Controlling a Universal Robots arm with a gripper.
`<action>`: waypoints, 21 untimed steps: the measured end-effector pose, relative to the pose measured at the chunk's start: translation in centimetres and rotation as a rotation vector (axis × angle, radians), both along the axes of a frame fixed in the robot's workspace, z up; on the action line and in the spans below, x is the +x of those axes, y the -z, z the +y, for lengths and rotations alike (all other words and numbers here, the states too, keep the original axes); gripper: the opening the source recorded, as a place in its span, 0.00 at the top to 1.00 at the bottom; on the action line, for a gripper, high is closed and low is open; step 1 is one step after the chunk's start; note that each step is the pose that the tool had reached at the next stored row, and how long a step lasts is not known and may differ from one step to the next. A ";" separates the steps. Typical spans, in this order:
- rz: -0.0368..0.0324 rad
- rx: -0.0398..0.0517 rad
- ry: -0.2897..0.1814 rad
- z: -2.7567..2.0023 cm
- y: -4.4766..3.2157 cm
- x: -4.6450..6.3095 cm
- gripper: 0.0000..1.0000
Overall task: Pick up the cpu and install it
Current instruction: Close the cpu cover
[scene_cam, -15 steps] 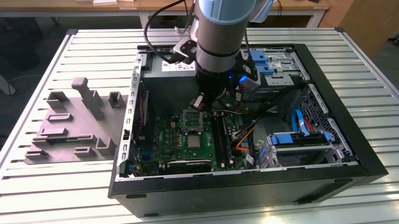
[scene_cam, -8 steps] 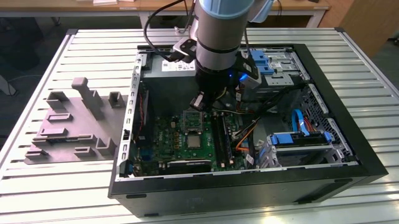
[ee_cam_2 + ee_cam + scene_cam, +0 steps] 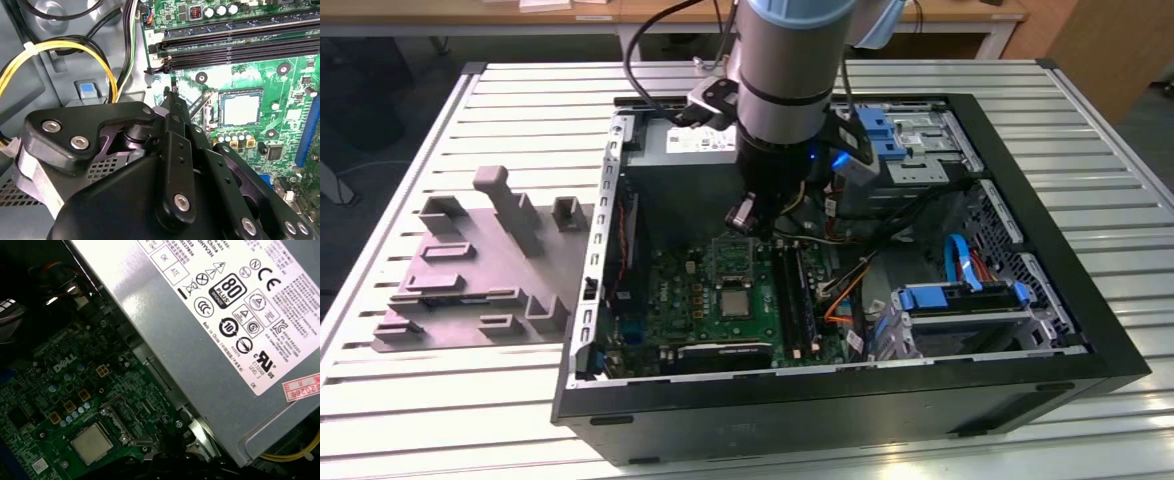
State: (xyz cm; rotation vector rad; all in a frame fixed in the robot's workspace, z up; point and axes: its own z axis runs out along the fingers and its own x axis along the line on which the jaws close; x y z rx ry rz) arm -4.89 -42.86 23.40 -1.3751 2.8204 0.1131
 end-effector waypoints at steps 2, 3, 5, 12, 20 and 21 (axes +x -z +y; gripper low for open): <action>-0.0001 0.0001 -0.015 0.00 -0.01 0.0 0.89; 0.0003 -0.0001 -0.021 -0.01 -0.02 0.0 0.89; 0.0011 -0.0004 -0.027 0.00 -0.06 0.0 0.89; 0.0091 -0.0002 -0.034 0.02 -0.37 0.0 0.89; 0.0266 0.0003 -0.037 0.04 -0.62 0.0 0.89; 0.0267 0.0001 -0.037 0.04 -0.63 0.0 0.89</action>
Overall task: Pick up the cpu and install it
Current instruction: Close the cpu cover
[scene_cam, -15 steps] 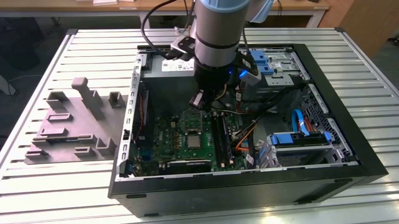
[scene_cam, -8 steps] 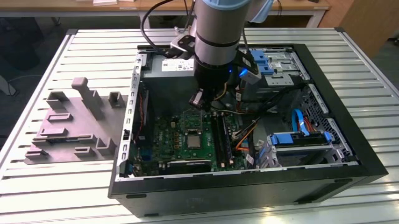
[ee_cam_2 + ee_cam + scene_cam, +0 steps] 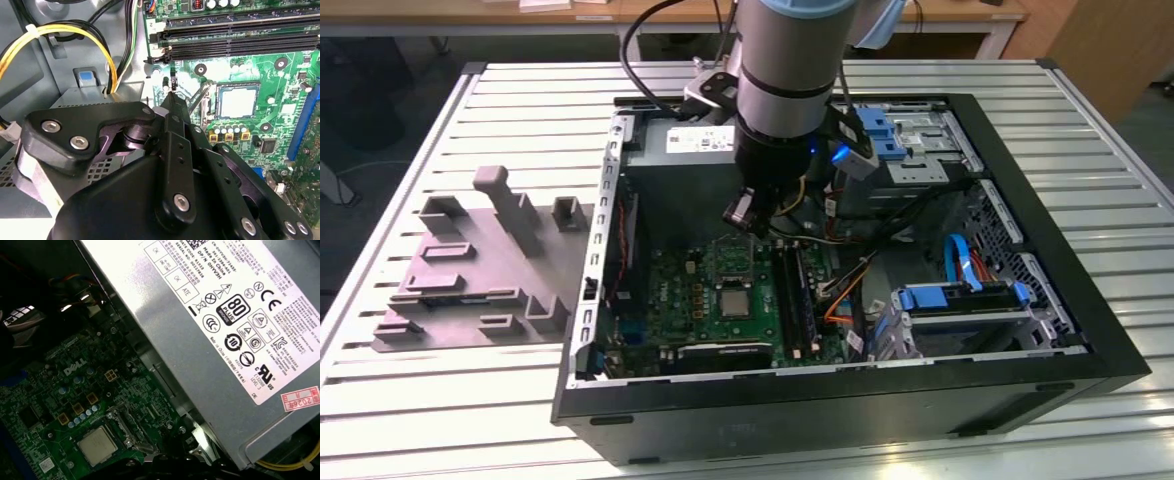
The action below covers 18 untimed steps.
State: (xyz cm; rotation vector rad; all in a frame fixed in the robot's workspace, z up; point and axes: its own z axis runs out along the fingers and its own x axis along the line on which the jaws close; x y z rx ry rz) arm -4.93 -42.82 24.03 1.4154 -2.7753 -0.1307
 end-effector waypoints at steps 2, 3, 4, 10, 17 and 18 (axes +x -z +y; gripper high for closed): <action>0.0000 -0.0001 0.000 0.00 0.00 0.0 0.89; 0.0000 0.0000 0.000 0.00 0.00 0.0 0.89; 0.0000 0.0000 -0.001 0.00 0.00 0.0 0.89; 0.0000 -0.0001 -0.005 0.01 -0.36 0.0 0.89; -0.0001 0.0002 -0.009 0.01 -0.49 0.0 0.89; 0.0000 0.0001 -0.010 0.01 -0.50 0.0 0.89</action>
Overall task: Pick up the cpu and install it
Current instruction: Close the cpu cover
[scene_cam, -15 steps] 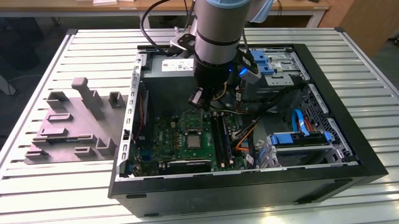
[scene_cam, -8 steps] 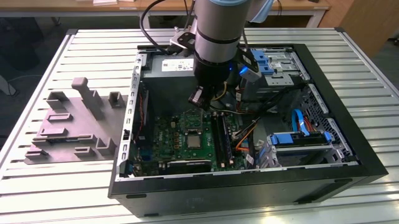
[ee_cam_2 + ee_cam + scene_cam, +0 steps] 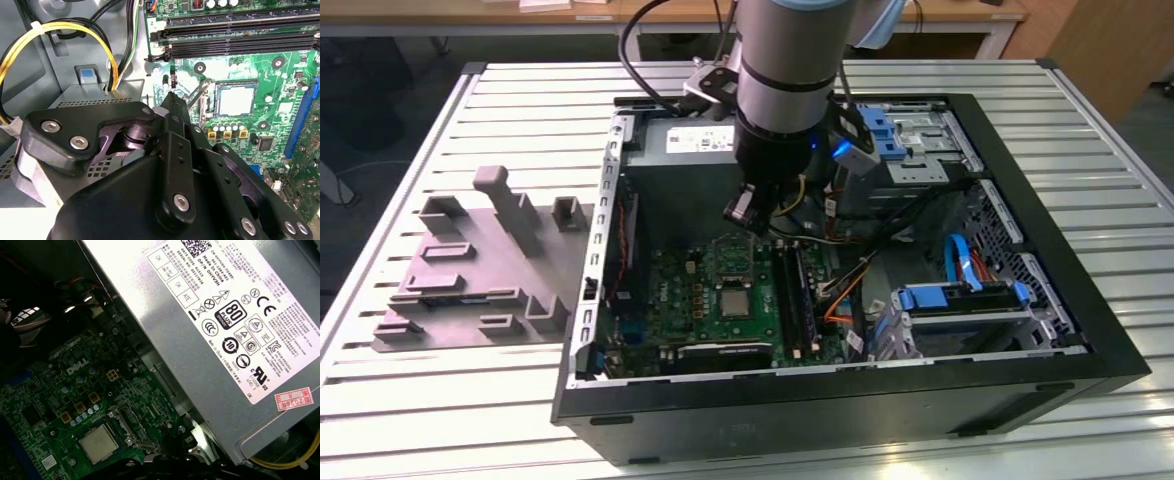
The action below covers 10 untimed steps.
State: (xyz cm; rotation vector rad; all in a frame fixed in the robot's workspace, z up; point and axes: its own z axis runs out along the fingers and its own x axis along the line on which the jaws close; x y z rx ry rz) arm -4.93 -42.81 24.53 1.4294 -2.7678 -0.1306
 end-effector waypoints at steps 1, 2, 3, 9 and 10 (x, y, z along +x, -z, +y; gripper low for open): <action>0.0000 -0.0001 -0.001 0.00 -0.02 0.0 0.89; 0.0000 -0.0001 -0.002 0.00 -0.03 0.0 0.89; 0.0000 0.0000 -0.003 0.00 -0.05 0.0 0.89; 0.0001 -0.0034 -0.022 0.00 -0.06 0.0 0.89; 0.0000 -0.0046 -0.031 0.00 -0.06 0.0 0.89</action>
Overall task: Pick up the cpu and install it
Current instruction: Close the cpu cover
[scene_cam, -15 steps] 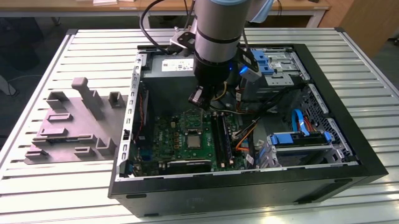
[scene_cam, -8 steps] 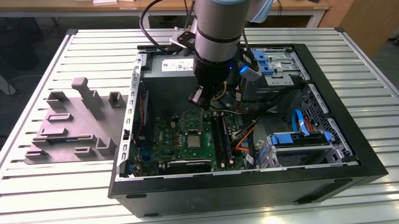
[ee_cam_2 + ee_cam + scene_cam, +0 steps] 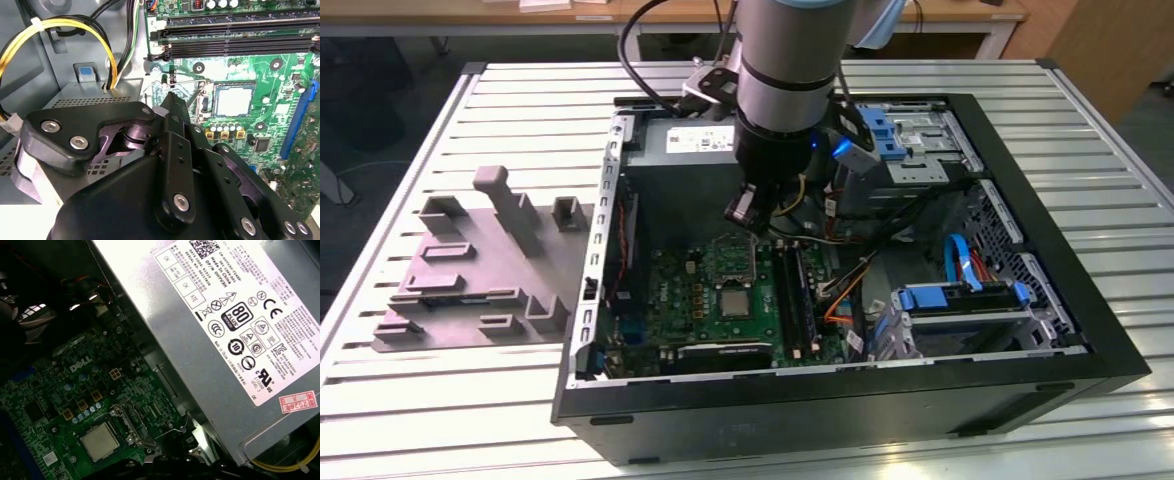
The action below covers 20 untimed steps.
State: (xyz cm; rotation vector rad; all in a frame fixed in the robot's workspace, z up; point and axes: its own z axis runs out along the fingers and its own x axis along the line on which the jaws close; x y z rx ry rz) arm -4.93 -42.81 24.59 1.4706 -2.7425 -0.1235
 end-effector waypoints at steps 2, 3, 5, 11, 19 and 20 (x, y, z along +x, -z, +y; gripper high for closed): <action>0.0000 -0.0020 -0.020 -0.01 0.00 0.0 0.89; 0.0001 -0.0028 -0.026 -0.04 -0.02 0.0 0.89; -0.0001 -0.0027 -0.032 -0.21 -0.01 -0.2 0.89; 0.0000 -0.0026 -0.038 -0.81 0.00 -0.4 0.89; 0.0000 -0.0026 -0.040 -1.37 0.00 -0.4 0.89; 0.0000 -0.0026 -0.041 -1.37 0.00 -0.4 0.89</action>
